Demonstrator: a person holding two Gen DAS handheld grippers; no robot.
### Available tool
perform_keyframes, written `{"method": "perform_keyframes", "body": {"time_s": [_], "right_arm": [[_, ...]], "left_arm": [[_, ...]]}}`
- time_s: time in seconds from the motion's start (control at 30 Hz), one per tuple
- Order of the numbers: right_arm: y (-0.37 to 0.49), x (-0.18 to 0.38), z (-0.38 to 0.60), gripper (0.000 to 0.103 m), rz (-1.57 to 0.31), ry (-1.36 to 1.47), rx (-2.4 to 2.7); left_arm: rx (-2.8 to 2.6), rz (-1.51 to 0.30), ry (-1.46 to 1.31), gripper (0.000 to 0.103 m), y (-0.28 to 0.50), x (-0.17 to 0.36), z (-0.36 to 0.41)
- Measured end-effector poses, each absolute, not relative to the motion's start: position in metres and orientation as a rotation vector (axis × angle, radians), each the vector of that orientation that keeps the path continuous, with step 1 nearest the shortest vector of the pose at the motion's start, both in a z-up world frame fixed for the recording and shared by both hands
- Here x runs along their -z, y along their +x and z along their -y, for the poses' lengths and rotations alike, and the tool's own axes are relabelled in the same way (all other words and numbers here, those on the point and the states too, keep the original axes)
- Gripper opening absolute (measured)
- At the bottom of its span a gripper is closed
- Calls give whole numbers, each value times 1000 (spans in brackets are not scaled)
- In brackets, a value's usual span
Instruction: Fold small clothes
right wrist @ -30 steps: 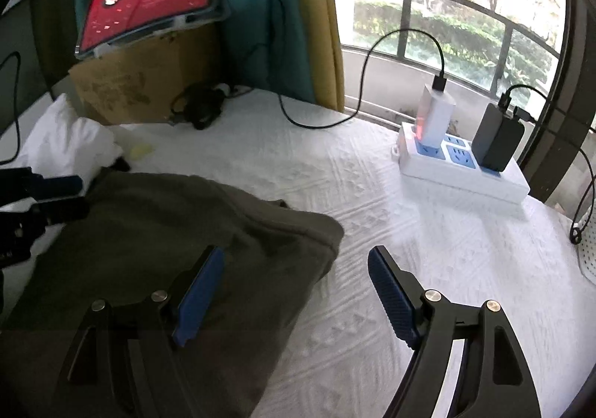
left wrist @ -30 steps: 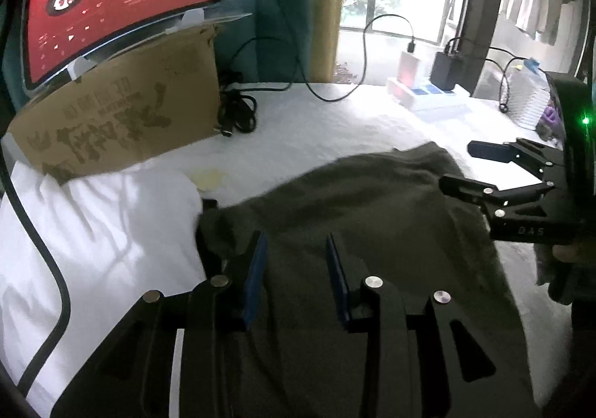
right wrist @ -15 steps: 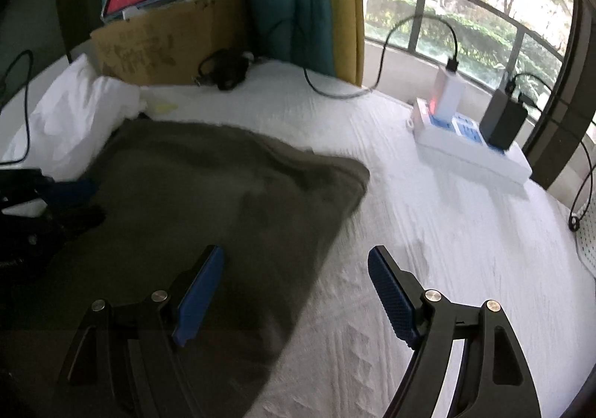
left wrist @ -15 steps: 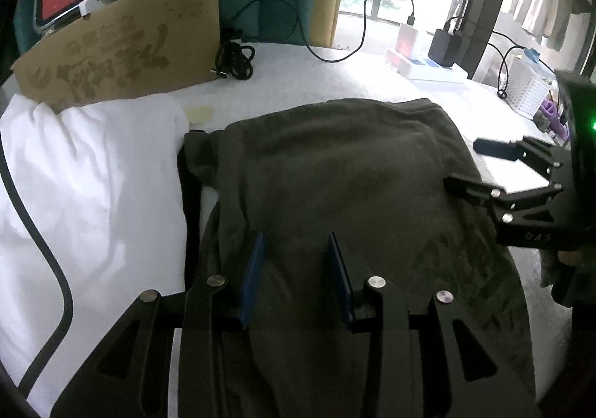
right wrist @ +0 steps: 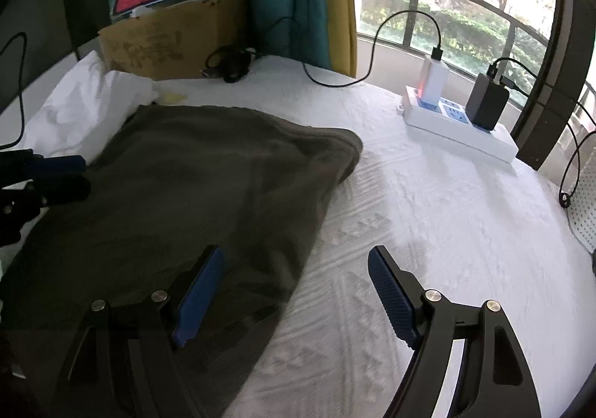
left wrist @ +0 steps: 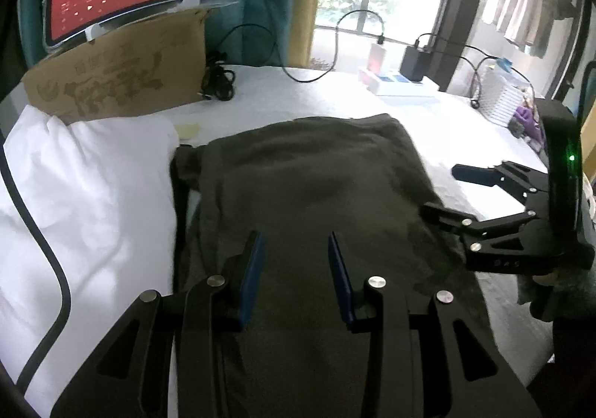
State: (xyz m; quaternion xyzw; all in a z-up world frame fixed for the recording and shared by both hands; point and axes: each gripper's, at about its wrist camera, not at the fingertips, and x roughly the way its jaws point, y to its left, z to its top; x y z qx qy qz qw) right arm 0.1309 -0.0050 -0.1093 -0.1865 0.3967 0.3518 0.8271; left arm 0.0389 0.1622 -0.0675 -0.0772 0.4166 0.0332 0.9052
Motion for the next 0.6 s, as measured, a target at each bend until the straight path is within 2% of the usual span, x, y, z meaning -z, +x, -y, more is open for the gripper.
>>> {"method": "perform_keyframes", "body": {"time_s": [0.6], "right_arm": [[73, 121, 12, 81, -890, -436, -829]], "left_arm": [[-80, -900, -197, 35, 8, 95, -144]]}}
